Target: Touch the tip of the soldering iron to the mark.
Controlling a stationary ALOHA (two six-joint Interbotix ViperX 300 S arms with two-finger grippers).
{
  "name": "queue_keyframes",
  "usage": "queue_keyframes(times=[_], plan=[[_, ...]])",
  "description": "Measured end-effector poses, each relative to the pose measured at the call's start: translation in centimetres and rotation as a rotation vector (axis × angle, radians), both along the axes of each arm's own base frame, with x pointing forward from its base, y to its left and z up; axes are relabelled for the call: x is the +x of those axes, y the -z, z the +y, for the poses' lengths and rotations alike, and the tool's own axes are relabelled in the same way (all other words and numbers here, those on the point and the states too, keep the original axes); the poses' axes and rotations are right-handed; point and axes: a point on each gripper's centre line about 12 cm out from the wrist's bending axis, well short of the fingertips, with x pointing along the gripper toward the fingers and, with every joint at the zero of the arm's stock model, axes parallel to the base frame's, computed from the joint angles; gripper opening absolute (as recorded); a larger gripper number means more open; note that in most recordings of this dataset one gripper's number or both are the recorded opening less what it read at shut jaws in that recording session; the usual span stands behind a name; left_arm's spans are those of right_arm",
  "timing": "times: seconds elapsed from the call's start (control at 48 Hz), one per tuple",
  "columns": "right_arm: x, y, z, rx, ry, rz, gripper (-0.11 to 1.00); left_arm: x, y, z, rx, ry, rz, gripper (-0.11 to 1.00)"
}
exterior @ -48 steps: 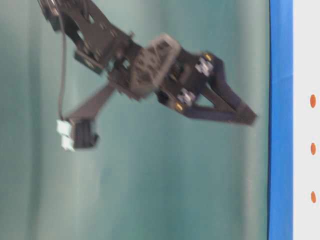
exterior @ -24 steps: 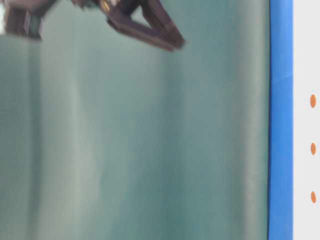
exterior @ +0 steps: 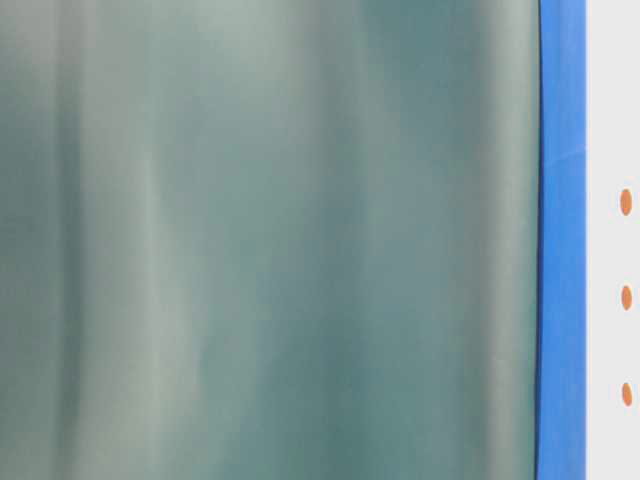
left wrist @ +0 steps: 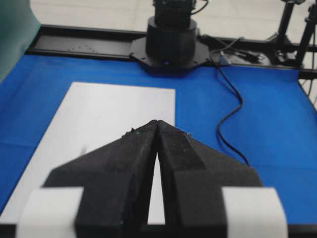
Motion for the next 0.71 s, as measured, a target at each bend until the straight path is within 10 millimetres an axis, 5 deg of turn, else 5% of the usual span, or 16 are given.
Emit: queue_keyframes(times=[0.292,0.709], plan=[[-1.7,2.8,0.3,0.021,-0.006,0.006,0.86,0.0,0.0,0.0,-0.018,0.002,-0.001,0.02],[-1.7,3.6,0.8,0.034,-0.036,0.0,0.85,0.0,0.0,0.0,-0.018,0.002,-0.001,0.02]])
